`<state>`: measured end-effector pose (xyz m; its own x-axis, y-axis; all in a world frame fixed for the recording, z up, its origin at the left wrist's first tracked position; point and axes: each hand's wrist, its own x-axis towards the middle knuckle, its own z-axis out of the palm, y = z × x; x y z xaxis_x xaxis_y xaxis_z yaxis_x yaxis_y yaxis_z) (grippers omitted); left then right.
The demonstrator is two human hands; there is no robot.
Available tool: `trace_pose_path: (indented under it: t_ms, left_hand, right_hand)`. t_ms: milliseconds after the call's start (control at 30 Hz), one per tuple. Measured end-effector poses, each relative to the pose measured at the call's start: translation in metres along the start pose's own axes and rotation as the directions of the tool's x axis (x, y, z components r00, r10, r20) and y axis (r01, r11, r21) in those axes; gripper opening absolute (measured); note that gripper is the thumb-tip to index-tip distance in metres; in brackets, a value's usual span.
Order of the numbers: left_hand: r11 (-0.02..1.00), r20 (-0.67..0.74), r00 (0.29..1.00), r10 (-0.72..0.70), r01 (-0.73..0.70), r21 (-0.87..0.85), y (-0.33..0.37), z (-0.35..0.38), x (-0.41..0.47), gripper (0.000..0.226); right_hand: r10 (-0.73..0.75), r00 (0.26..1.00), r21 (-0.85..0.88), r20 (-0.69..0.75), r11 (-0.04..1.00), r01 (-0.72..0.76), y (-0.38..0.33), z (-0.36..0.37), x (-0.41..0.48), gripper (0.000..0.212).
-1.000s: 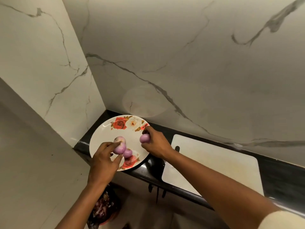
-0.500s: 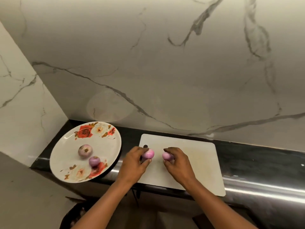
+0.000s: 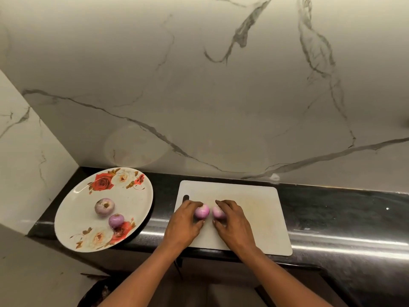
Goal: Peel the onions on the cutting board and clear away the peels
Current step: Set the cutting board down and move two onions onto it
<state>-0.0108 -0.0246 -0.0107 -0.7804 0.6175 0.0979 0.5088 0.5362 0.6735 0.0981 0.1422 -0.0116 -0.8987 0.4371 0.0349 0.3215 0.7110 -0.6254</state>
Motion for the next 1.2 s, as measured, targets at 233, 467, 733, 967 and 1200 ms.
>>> trace_pose_path:
  t_ms: [233,467,733,967,1200]
  left_hand:
    - [1.000,-0.023,1.000,-0.018,0.018,0.003,0.001,0.000,-0.003,0.055]
    - [0.998,0.011,0.998,-0.063,0.063,0.023,0.002,-0.017,-0.009,0.072]
    - [0.985,-0.252,0.955,-0.156,0.168,0.027,-0.025,-0.100,-0.032,0.048]
    - [0.937,-0.436,0.851,-0.293,0.346,0.046,-0.091,-0.184,-0.051,0.041]
    - [0.869,-0.153,0.927,-0.341,0.373,0.324,-0.137,-0.201,-0.045,0.057]
  right_hand:
    - [0.008,0.998,0.011,0.055,1.000,-0.009,-0.001,-0.005,-0.001,0.068]
    - [0.008,0.999,-0.029,0.037,1.000,-0.007,-0.010,-0.009,0.002,0.065]
    - [-0.302,0.953,-0.062,-0.011,0.952,0.301,-0.083,-0.003,0.019,0.049]
    - [-0.429,0.868,0.095,0.249,0.903,0.419,-0.185,0.047,0.040,0.045]
    - [-0.296,0.800,0.041,0.521,0.946,0.323,-0.236,0.115,0.050,0.035]
